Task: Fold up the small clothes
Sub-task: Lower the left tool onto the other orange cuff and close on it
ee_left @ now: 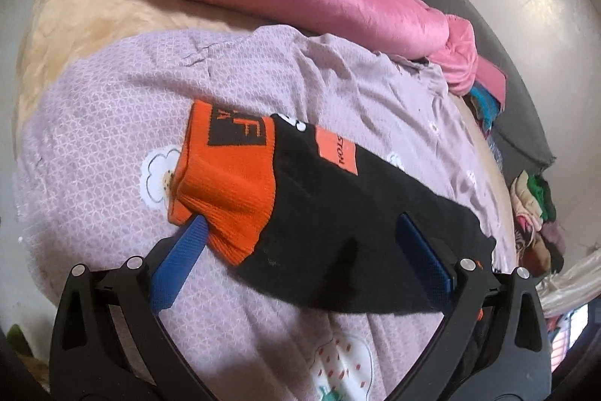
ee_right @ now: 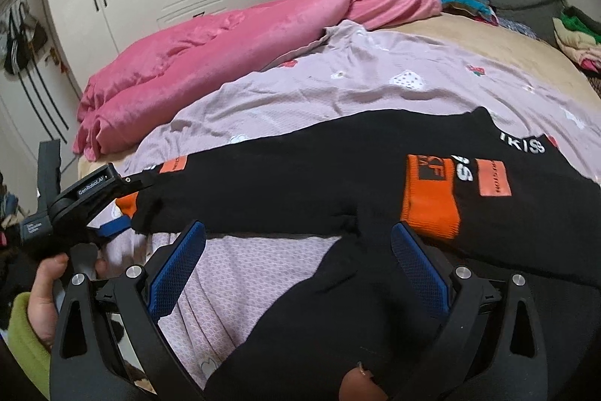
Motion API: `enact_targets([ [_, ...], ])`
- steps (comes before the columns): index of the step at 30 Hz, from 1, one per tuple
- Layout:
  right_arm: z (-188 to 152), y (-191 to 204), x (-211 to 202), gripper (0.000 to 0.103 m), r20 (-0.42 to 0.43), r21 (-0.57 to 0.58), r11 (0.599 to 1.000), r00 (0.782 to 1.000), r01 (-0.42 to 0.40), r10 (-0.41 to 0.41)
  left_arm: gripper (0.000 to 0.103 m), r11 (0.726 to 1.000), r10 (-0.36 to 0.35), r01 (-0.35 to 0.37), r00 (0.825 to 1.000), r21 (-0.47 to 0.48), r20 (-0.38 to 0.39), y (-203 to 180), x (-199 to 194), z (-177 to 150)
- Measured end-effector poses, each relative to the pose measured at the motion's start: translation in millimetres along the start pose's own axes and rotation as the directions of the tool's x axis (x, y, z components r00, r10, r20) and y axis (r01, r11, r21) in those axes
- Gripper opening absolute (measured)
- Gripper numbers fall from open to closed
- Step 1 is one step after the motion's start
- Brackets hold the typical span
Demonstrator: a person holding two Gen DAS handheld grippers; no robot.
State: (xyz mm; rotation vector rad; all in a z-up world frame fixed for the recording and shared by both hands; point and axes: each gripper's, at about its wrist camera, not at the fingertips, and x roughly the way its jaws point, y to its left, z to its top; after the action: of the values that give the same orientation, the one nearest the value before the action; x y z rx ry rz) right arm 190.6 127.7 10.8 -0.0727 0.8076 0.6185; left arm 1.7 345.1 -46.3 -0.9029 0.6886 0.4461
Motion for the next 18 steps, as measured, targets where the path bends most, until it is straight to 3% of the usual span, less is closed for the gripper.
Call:
enact_targets([
  [7, -5.4, -12.8, -13.8, 0.099, 0.014, 0.035, 0.999, 1.000, 0.011, -0.012, 0.070, 0.998, -0.021, 0.022, 1.000, -0.060, 0.011, 11.3, -7.7, 3.9],
  [11, -5.0, -19.0, -20.3, 0.099, 0.027, 0.060, 0.998, 1.000, 0.000, -0.002, 0.070, 0.992, -0.062, 0.059, 0.998, -0.110, -0.027, 21.4, -16.0, 2.2],
  [15, -4.7, -21.8, -18.9, 0.098, 0.027, 0.074, 0.997, 1.000, -0.010, 0.008, 0.070, 0.989, -0.059, 0.053, 0.997, -0.136, -0.045, 25.0, -17.8, 1.0],
  [18, -6.2, -21.2, -15.8, 0.098, 0.017, 0.077, 0.997, 1.000, -0.022, 0.021, 0.077, 0.989, -0.043, 0.036, 0.998, -0.144, -0.047, 24.1, -19.6, -2.2],
])
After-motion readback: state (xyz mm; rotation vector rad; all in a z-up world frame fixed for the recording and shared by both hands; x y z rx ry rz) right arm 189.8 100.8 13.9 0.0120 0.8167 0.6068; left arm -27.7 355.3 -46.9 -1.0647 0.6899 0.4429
